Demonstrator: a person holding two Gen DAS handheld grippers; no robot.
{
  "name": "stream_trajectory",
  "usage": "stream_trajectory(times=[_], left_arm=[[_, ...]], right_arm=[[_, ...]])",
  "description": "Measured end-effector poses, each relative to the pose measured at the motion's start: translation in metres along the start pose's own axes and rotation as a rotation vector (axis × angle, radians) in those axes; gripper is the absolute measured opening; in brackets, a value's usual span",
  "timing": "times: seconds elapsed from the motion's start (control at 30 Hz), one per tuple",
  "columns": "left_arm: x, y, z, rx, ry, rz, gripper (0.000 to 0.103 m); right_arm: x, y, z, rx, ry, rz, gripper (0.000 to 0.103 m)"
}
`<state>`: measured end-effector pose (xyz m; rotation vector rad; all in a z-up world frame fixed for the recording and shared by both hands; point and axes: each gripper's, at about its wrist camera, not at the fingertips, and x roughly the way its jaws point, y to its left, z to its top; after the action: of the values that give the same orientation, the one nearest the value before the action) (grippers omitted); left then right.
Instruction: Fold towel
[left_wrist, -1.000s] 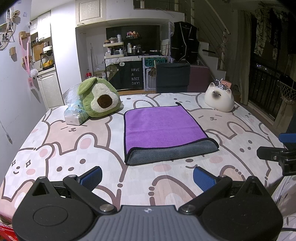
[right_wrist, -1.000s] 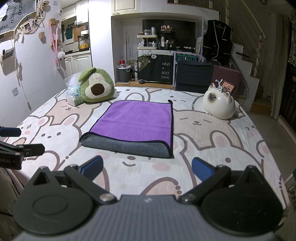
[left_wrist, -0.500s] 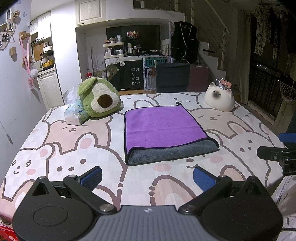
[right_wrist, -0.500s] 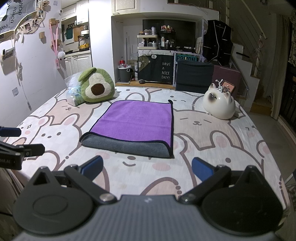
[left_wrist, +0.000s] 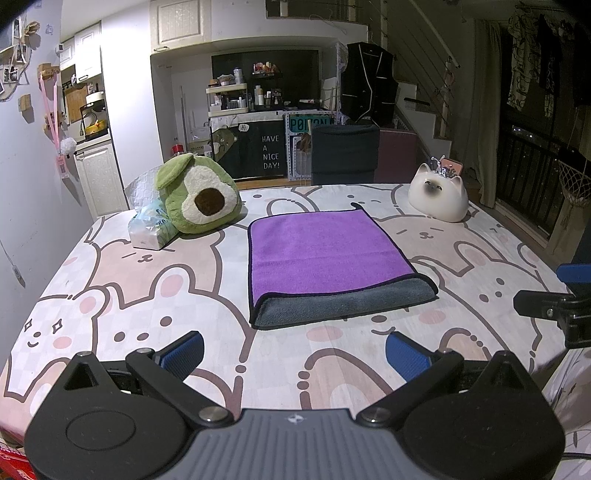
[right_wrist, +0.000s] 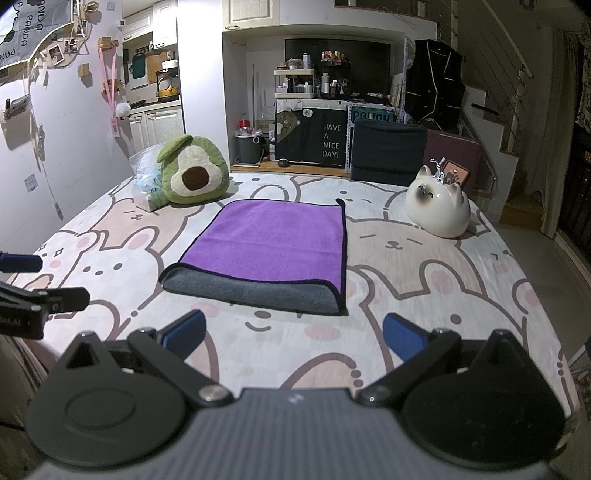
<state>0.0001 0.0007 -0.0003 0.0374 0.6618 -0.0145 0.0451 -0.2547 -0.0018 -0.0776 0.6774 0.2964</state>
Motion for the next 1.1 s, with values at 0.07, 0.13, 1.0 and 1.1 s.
stream_trajectory(times=[0.07,0.13,1.0,1.1], left_arm=[[0.0000,-0.0001,0.0000,0.000,0.000,0.000,0.103],[0.0000,-0.0001,0.0000,0.000,0.000,0.000,0.103],[-0.0047,0.0020,0.0084,-0.022,-0.024,-0.008,0.103],[-0.0045,0.0012,0.0095,-0.022,-0.031,-0.009,0.103]], right_arm=[[0.0000,-0.0001,0.0001,0.000,0.000,0.000,0.103],[0.0000,-0.0001,0.0001,0.000,0.000,0.000,0.103],[-0.0017,0.0001,0.0011,0.000,-0.024,-0.003,0.103],[-0.0036,0.0011,0.0015,-0.004,-0.032,-0.002,0.103]])
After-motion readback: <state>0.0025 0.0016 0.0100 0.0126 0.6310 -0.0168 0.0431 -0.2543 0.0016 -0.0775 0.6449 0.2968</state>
